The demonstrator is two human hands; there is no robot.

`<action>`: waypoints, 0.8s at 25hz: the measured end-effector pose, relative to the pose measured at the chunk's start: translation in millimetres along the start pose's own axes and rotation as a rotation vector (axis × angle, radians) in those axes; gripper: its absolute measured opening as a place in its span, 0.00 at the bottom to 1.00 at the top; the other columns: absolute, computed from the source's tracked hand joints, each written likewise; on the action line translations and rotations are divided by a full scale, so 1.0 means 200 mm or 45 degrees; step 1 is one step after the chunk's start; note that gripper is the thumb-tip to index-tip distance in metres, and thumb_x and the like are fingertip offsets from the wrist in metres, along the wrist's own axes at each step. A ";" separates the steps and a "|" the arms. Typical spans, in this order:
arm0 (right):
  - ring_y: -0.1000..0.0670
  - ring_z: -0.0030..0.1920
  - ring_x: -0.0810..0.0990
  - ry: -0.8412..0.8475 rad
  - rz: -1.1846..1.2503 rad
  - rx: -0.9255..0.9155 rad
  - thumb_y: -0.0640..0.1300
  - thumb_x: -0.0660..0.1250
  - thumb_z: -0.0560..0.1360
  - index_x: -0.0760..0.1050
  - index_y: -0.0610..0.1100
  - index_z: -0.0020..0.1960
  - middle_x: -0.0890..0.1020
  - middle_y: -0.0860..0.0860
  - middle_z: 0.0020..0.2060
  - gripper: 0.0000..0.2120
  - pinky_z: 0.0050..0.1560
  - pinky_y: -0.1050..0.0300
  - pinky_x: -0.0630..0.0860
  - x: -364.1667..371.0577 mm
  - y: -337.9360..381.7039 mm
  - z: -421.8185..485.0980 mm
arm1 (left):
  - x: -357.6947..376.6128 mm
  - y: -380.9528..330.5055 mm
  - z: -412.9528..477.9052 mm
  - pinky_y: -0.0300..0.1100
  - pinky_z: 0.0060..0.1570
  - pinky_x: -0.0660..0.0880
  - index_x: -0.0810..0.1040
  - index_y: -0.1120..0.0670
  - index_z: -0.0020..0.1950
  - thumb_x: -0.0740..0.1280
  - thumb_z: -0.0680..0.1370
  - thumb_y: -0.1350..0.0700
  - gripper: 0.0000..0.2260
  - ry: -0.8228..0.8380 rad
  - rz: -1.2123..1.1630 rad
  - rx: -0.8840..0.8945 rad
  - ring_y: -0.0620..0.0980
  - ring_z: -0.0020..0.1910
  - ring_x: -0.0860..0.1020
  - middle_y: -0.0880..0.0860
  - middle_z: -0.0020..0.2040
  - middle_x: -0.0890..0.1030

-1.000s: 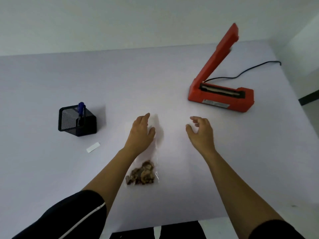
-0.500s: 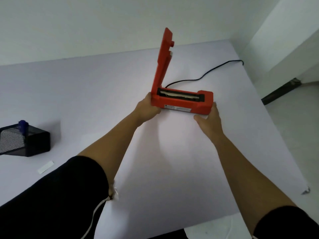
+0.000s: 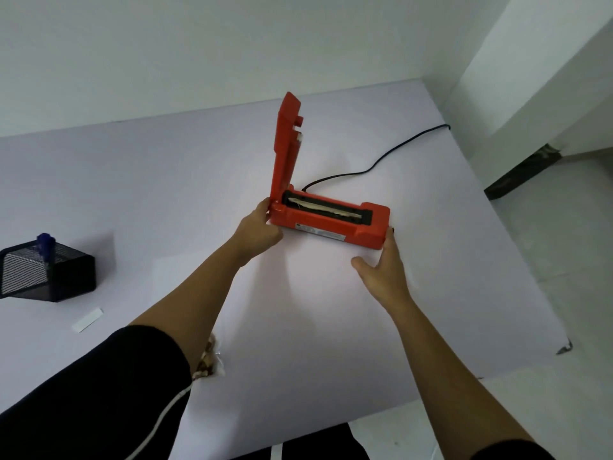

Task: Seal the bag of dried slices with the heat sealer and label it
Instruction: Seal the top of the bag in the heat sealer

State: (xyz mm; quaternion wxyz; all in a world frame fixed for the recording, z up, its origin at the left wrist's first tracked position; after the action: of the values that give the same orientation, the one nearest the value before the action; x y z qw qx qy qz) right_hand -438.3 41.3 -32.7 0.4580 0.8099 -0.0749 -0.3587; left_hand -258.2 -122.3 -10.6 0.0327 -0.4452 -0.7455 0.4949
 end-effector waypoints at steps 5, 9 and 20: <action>0.41 0.65 0.70 -0.438 -0.018 0.136 0.37 0.69 0.73 0.60 0.37 0.70 0.67 0.40 0.66 0.30 0.60 0.55 0.69 -0.05 -0.01 -0.11 | -0.15 0.14 -0.08 0.49 0.71 0.62 0.49 0.53 0.77 0.60 0.75 0.65 0.34 -0.194 0.137 0.013 0.54 0.74 0.60 0.54 0.77 0.58; 0.49 0.53 0.74 -0.244 -0.001 -0.113 0.38 0.67 0.74 0.69 0.37 0.62 0.74 0.41 0.56 0.18 0.53 0.59 0.71 0.34 0.10 -0.31 | -0.39 0.45 -0.30 0.47 0.71 0.59 0.53 0.61 0.76 0.61 0.78 0.61 0.29 -0.473 0.303 -0.055 0.57 0.74 0.60 0.60 0.75 0.60; 0.43 0.55 0.76 0.384 -0.156 -0.145 0.40 0.70 0.71 0.63 0.37 0.67 0.65 0.42 0.64 0.28 0.56 0.55 0.73 1.27 0.40 -0.32 | -0.58 1.01 -0.47 0.49 0.65 0.67 0.64 0.61 0.70 0.71 0.73 0.53 0.29 -0.693 -0.001 -0.468 0.59 0.61 0.71 0.60 0.66 0.65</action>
State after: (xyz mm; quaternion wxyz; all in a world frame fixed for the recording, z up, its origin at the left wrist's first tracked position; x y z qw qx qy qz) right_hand -194.0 -73.5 -78.8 0.4863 0.8304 0.0646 -0.2640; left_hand -14.9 -114.2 -72.9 -0.2484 -0.2948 -0.8039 0.4530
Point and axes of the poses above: each hand's wrist, its own z-axis towards the middle knuckle, its own x-axis out of the palm, y = z × x, the point moved 8 cm from there along z, towards the middle knuckle
